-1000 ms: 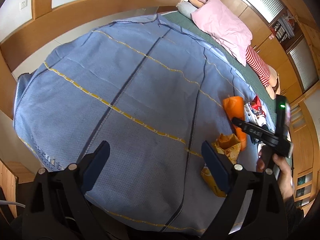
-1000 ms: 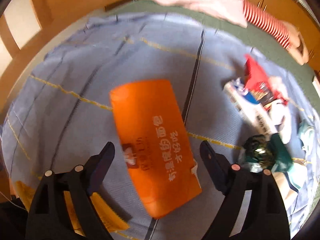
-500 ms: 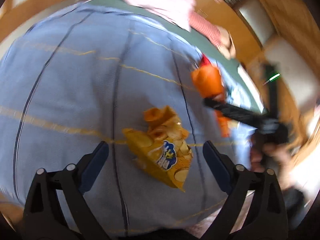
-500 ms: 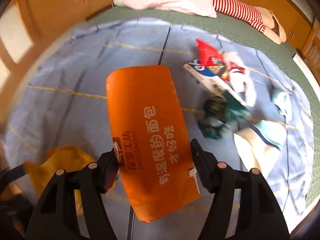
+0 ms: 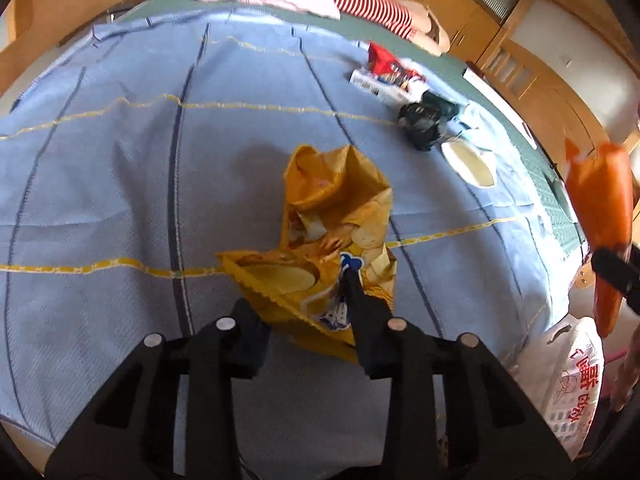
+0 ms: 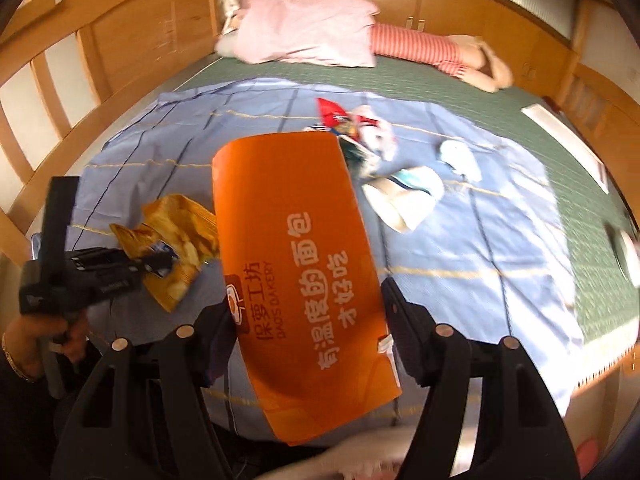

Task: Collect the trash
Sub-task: 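Carry both bags to the wastebasket and open both tools over it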

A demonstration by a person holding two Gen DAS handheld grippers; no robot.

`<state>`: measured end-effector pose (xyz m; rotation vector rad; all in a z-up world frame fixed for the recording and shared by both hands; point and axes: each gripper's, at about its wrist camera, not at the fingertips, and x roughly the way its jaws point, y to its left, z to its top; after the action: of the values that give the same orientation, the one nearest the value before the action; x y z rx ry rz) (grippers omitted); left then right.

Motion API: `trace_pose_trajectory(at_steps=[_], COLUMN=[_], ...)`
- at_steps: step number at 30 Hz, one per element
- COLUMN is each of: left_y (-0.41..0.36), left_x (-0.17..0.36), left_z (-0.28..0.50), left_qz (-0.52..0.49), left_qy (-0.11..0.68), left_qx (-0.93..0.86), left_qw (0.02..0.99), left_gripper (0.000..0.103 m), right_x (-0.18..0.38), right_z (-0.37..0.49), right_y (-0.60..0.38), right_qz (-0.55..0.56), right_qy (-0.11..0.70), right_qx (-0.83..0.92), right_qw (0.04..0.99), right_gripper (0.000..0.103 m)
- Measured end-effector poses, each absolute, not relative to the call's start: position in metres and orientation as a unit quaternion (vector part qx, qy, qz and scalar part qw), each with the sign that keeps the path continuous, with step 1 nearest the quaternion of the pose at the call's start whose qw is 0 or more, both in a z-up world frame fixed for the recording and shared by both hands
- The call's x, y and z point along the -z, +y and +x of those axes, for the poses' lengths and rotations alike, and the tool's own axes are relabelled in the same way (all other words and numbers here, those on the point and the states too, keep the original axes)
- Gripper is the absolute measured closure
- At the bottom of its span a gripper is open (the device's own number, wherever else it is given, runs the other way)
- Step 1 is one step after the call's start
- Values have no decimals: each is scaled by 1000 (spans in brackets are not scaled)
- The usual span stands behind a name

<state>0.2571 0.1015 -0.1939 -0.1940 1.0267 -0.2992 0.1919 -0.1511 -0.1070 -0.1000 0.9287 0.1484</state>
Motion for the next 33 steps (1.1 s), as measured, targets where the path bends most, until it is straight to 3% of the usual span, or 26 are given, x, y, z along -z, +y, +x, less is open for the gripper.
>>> trace_pose_trajectory(at_steps=[13, 33], left_y=[75, -22], left_x=[38, -12], left_z=[111, 9], left_qz=[-28, 29], left_qy=[313, 257], left_qx=[29, 96], left_qw=[949, 961], left_gripper=[70, 70], right_x=[65, 25], right_z=[105, 7], right_y=[-193, -262], right_qz=[-31, -28], right_qy=[373, 330], right_qx=[-33, -3], right_qw=[927, 944], right_gripper=[36, 36])
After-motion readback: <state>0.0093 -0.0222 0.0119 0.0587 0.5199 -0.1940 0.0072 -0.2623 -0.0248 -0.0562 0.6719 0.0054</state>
